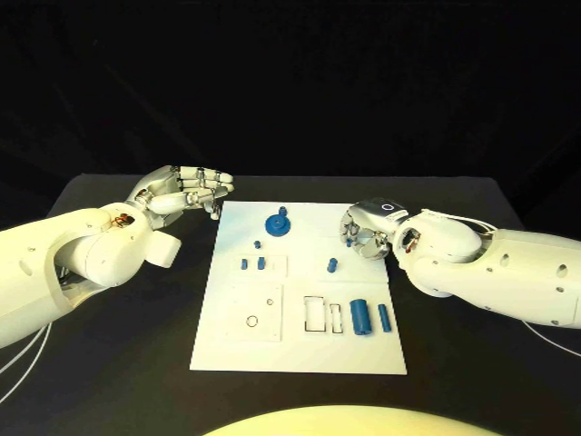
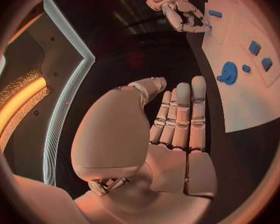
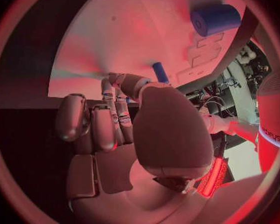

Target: Assemble the parts on the task board

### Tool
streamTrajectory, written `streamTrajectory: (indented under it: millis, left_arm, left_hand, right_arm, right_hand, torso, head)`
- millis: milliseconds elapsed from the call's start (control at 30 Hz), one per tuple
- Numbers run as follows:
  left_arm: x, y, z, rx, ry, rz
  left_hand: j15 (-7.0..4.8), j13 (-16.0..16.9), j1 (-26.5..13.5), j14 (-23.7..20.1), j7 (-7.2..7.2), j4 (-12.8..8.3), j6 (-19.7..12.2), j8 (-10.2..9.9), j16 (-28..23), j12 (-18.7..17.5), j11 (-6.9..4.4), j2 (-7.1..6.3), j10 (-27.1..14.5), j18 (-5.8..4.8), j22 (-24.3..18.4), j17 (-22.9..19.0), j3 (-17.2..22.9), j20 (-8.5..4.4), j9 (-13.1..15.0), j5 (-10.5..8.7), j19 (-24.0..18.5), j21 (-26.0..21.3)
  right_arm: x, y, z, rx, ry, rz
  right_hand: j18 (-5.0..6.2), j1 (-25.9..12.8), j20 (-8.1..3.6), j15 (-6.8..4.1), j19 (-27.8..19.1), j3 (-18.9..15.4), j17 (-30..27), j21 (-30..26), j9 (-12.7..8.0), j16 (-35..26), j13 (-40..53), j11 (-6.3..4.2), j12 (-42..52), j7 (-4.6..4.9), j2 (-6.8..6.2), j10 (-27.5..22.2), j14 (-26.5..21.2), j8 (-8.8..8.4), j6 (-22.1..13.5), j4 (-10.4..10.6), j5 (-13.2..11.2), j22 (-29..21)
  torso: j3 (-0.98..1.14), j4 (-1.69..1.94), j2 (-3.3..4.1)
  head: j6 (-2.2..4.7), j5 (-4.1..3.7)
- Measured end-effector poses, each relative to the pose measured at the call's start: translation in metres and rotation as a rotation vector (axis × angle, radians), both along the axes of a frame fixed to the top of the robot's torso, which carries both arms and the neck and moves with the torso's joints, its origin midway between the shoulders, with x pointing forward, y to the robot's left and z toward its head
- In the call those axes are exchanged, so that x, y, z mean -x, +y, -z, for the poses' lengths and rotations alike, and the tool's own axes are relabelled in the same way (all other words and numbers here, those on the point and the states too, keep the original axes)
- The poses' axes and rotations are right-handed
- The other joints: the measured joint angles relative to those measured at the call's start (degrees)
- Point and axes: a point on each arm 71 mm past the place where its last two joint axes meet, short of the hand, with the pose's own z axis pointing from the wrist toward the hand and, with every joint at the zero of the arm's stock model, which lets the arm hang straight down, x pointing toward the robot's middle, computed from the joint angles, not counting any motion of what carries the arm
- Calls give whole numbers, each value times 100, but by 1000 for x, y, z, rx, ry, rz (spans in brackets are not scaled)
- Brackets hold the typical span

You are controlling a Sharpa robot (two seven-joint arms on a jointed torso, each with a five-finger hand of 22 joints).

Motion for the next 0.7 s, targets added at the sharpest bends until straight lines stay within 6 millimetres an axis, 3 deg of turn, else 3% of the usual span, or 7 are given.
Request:
streamTrajectory:
  millis: [100, 500, 700]
  left_arm:
    - [0, 1, 0, -2, -1, -3]
    - [-1, 2, 0, -6, -2, -10]
    - [-2, 3, 1, -7, -2, -11]
  left_hand:
    - [0, 0, 0, 0, -20, -15, -20, 0, 0, 29, 10, 0, -51, 0, 0, -5, -16, 0, 0, 0, 0, 0]
    - [20, 0, 0, -20, -20, -15, -61, 28, 0, 52, 10, 0, -92, 0, 1, -11, -16, 0, 0, 0, 0, 0]
    - [20, 1, 0, -20, -20, -16, -61, 32, 0, 55, 12, 0, -94, 0, 1, -11, -17, 0, 1, 0, 0, 0]
  right_arm:
    - [1, 0, -6, -18, -9, -1]
    - [7, -2, -22, -78, -22, -1]
    - [20, 13, -28, -121, -11, -42]
  right_hand:
    - [0, 22, 0, -1, 0, 23, 0, 0, 1, 0, 20, -83, 34, 0, 22, 125, 0, -18, 0, -23, -1, 0]
    - [0, 22, 0, -1, -1, 23, -1, 0, 5, 0, -3, -84, 8, 16, 21, 127, 0, -30, 16, -23, -3, -1]
    - [1, 20, 0, -1, -1, 23, 10, 22, 4, 0, -7, -90, -2, 16, 19, 133, 0, -31, 16, -23, -4, -2]
  torso:
    - [-1, 1, -1]
    - [-4, 2, -2]
    - [-4, 0, -2]
  head:
    - [3, -3]
    - [5, -1]
    - [-4, 34]
